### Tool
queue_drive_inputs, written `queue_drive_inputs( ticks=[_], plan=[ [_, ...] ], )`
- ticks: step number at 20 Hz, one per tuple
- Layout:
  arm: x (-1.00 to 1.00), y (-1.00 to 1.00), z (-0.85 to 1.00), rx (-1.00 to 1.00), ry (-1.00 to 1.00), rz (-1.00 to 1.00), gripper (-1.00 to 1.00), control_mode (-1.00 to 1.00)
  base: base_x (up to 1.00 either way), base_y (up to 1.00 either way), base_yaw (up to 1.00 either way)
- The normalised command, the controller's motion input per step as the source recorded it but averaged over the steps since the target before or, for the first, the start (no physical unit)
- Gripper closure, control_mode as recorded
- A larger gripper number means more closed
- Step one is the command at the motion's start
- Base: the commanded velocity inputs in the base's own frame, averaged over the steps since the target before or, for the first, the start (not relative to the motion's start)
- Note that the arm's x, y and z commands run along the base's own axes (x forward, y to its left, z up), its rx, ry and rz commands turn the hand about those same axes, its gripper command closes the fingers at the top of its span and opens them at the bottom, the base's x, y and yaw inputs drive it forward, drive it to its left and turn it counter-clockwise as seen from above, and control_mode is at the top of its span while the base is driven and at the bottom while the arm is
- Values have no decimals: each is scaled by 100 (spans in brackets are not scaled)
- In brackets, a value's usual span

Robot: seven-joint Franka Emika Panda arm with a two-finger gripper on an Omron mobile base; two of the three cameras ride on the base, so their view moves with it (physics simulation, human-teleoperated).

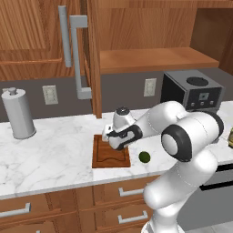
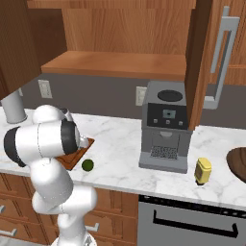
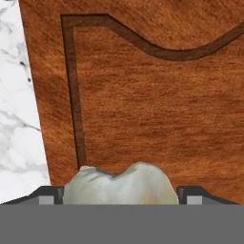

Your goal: Open the cabinet. Place the bowl and condiment on the counter. Then place the lime and garlic on the cutting board.

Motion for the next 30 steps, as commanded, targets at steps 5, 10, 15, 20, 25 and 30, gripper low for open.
queue_drive_inputs(
  ticks=[5, 10, 15, 20, 25, 30],
  plan=[
    [18, 14, -18, 0, 2, 0, 100, -100, 0, 0, 0],
    [7, 11, -16, 0, 0, 0, 100, -100, 0, 0, 0],
    [7, 8, -19, 0, 0, 0, -100, -100, 0, 0, 0],
    [-9, 0, 0, 0, -4, 0, -100, -100, 0, 0, 0],
    [-23, 0, 15, 0, -3, 0, -100, -100, 0, 0, 0],
    [-24, 0, 37, 1, -2, 0, -100, -100, 0, 0, 0]
  ],
)
